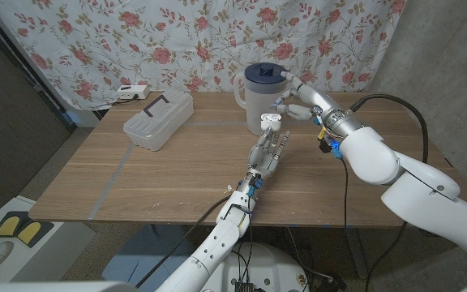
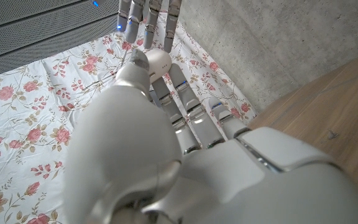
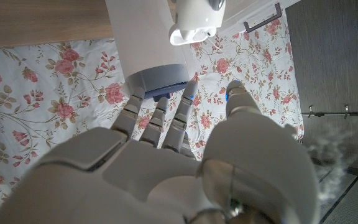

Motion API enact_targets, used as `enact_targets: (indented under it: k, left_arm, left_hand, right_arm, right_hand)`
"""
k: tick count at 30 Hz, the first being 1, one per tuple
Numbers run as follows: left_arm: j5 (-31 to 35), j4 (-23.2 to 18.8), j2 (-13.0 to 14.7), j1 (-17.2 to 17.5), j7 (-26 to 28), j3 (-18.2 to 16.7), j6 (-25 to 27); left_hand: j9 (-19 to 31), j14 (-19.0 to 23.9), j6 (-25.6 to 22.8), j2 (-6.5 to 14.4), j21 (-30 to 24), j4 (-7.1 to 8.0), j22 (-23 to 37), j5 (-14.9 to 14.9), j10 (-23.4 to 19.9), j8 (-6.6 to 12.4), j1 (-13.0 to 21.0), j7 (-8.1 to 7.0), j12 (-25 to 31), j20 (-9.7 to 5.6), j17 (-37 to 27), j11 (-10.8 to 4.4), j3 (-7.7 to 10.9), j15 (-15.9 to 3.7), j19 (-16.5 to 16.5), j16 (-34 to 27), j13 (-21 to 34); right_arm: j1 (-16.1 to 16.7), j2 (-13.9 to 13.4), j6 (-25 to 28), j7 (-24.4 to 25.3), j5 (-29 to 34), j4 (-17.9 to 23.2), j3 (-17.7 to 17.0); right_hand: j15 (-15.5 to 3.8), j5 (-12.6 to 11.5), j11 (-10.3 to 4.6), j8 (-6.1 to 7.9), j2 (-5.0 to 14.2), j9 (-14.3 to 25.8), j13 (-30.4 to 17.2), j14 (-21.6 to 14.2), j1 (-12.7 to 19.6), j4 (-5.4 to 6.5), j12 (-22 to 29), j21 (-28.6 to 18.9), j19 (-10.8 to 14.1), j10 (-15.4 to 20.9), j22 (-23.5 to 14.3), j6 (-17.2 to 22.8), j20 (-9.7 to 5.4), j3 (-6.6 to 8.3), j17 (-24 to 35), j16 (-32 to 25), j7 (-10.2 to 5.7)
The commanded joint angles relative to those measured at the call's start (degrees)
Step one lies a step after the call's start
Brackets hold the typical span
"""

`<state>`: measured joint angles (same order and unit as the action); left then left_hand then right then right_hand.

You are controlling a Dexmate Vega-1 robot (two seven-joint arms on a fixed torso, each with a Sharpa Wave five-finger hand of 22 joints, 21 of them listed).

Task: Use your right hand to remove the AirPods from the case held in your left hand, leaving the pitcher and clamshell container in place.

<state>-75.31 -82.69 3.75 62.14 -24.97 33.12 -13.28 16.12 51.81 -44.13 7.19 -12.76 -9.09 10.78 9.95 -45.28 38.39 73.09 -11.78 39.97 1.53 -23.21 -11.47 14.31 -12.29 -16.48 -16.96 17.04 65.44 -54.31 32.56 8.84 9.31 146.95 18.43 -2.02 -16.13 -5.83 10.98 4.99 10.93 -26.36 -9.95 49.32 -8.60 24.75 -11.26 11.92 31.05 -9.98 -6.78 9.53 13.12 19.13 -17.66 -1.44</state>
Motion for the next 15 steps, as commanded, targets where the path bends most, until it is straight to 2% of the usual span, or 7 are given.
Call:
enact_targets:
  k: [1,7,15]
  left_arm:
    - [-0.3,1.3,0.3,-0.8,-1.6,-0.3,0.5]
    - [-0.8,1.9,0.1,-1.1,-2.3,-0.3,1.1]
    - [-0.7,2.0,-0.1,-1.2,-2.3,-0.4,1.2]
  left_hand:
    - [2.0,1.7,-2.4,1.2,-0.2,0.33,0.3,0.4,-1.7,2.98,-0.5,1.22,-0.1,-0.31,-0.2,-0.86,0.33,-1.30,0.0,0.1,17.3]
    - [1.9,1.7,-2.3,1.2,-0.2,0.36,0.3,0.4,-1.8,3.04,-0.6,1.30,-0.2,-0.32,-0.2,-0.82,0.31,-1.26,0.0,0.2,17.5]
    - [1.8,1.8,-2.5,1.2,-0.2,0.35,0.3,0.4,-2.0,3.20,-0.6,1.40,-0.4,-0.38,-0.2,-0.84,0.26,-1.29,0.1,0.2,17.6]
  right_arm:
    - [-3.0,-2.0,2.6,-4.8,0.9,0.7,0.8]
    - [-4.0,-2.7,3.4,-6.2,1.2,0.9,1.2]
    - [-5.1,-3.4,3.7,-7.9,1.1,0.8,1.6]
  right_hand:
    - [-0.69,-0.6,0.12,-0.10,-0.45,0.1,0.0,-0.2,0.1,0.00,-0.2,0.2,-0.4,0.9,-0.1,-0.8,0.12,0.17,-0.1,-0.5,-0.18]
    - [-1.43,-0.9,-0.60,-0.02,-0.34,0.1,0.4,-1.1,0.6,-0.24,-0.2,0.2,-0.5,2.0,-0.1,-0.9,-0.06,0.41,-0.4,-0.8,-0.31]
    - [-1.57,-1.1,-0.19,0.05,-0.20,0.1,0.6,-1.6,0.5,-0.08,-0.3,0.2,-0.6,2.9,-0.1,-1.0,-0.04,0.42,-0.6,-1.1,-0.03]
